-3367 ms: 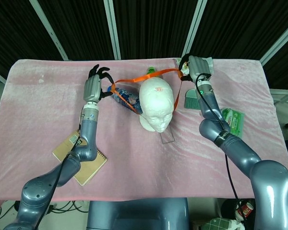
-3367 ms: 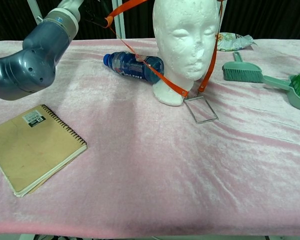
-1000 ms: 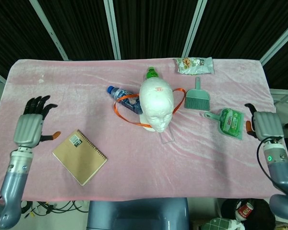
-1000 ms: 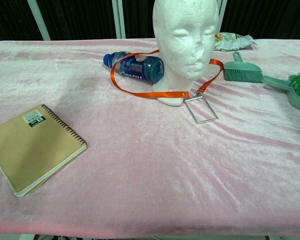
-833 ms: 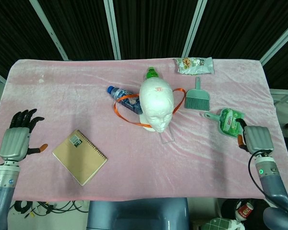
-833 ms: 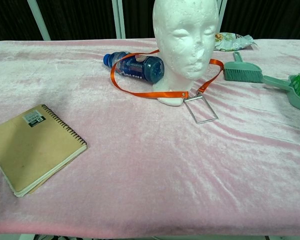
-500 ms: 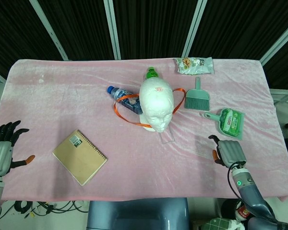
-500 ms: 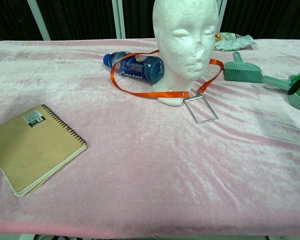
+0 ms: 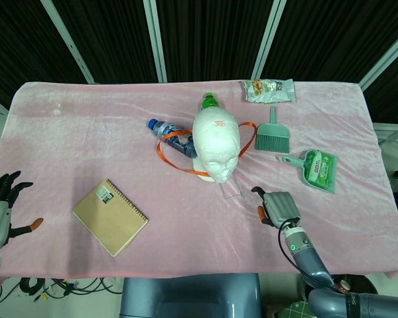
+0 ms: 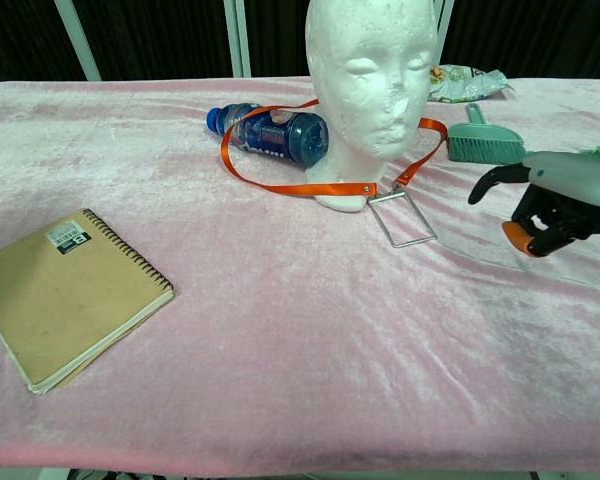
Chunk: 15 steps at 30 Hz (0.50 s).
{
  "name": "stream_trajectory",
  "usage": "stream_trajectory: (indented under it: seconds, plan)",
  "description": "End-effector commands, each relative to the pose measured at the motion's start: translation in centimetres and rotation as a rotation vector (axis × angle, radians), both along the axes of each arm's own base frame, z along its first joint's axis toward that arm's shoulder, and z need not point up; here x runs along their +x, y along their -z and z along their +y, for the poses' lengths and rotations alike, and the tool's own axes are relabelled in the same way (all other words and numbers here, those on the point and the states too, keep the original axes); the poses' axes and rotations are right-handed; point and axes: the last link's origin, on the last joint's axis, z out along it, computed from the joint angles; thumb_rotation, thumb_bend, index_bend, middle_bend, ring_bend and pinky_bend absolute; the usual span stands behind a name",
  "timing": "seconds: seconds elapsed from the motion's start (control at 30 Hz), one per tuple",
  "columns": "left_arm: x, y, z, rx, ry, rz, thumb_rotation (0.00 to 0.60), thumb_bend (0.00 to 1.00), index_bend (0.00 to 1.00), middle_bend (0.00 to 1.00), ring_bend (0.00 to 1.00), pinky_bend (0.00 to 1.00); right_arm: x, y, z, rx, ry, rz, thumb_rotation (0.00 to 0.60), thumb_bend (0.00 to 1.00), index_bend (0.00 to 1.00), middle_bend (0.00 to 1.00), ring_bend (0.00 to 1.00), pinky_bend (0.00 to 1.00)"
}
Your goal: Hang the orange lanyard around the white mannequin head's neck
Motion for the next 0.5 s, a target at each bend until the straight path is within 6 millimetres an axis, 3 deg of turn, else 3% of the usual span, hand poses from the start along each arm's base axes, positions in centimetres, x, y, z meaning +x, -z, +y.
stream_trajectory:
  seconds: [0.03, 0.5]
  plan:
    - [-0.1, 0.0, 0.0, 0.002, -0.008, -0.009, 0.6, 0.11, 0.24, 0.07, 0.0, 0.0, 1.2, 1.1, -0.2, 0.016, -0.012, -0.002, 0.6, 0.57, 0.26, 0.83, 0.92, 0.87]
    - [-0.2, -0.1, 0.1, 0.012, -0.02, -0.004, 0.6, 0.11, 0.24, 0.07, 0.0, 0.0, 2.8, 4.3, -1.1, 0.049, -0.005, 0.021, 0.6, 0.58, 0.26, 0.83, 0.93, 0.87]
